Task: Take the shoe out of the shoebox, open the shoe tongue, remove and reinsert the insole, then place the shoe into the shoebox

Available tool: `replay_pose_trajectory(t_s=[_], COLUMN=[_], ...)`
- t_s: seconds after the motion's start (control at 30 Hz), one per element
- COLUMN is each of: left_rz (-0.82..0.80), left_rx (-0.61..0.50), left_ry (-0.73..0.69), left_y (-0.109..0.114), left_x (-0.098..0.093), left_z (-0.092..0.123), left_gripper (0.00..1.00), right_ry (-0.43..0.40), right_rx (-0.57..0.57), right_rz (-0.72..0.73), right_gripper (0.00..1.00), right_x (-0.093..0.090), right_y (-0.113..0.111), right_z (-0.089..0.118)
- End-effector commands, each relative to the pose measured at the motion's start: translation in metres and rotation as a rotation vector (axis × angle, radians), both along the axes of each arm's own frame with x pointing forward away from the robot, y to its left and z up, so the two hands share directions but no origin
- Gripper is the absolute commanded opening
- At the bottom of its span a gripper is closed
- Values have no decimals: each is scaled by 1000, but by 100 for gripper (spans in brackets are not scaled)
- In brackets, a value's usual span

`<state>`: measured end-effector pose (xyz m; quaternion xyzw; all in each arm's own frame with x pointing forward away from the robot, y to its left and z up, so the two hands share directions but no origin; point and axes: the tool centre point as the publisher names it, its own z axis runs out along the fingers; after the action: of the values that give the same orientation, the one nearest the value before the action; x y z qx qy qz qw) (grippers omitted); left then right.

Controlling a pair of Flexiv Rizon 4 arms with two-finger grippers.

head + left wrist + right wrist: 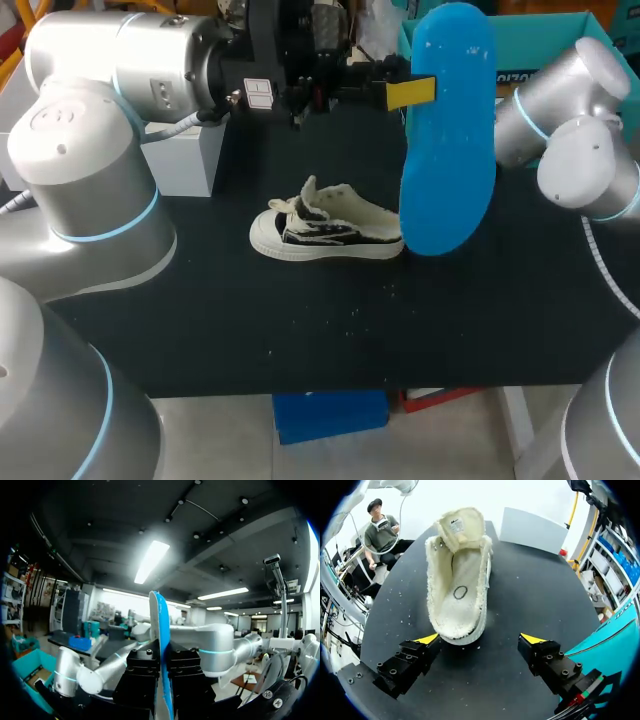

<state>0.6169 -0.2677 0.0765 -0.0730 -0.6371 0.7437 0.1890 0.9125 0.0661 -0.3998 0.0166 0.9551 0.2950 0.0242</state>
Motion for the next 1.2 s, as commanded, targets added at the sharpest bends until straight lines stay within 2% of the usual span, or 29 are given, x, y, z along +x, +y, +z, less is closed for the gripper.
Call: replay_pose_trajectory(t_s=[0.03, 0.57, 0.9, 1.2], left_rz=[2, 2, 2, 2], left_rx=[0, 0, 0, 0], left_ry=[0, 0, 0, 0], left_y=[0, 0, 0, 0], left_x=[-1, -1, -1, -1], left_z=[-1, -1, -1, -1], left_gripper=[0, 0, 0, 0], right_ry=[6, 12, 42, 70], right_rx=[-266, -482, -551, -568], right_rz=[-8, 44, 53, 66], right_gripper=[100, 98, 90, 84], right_x=[4, 15, 12, 4], right_y=[13, 63, 90, 113], right_z=[21, 37, 34, 18])
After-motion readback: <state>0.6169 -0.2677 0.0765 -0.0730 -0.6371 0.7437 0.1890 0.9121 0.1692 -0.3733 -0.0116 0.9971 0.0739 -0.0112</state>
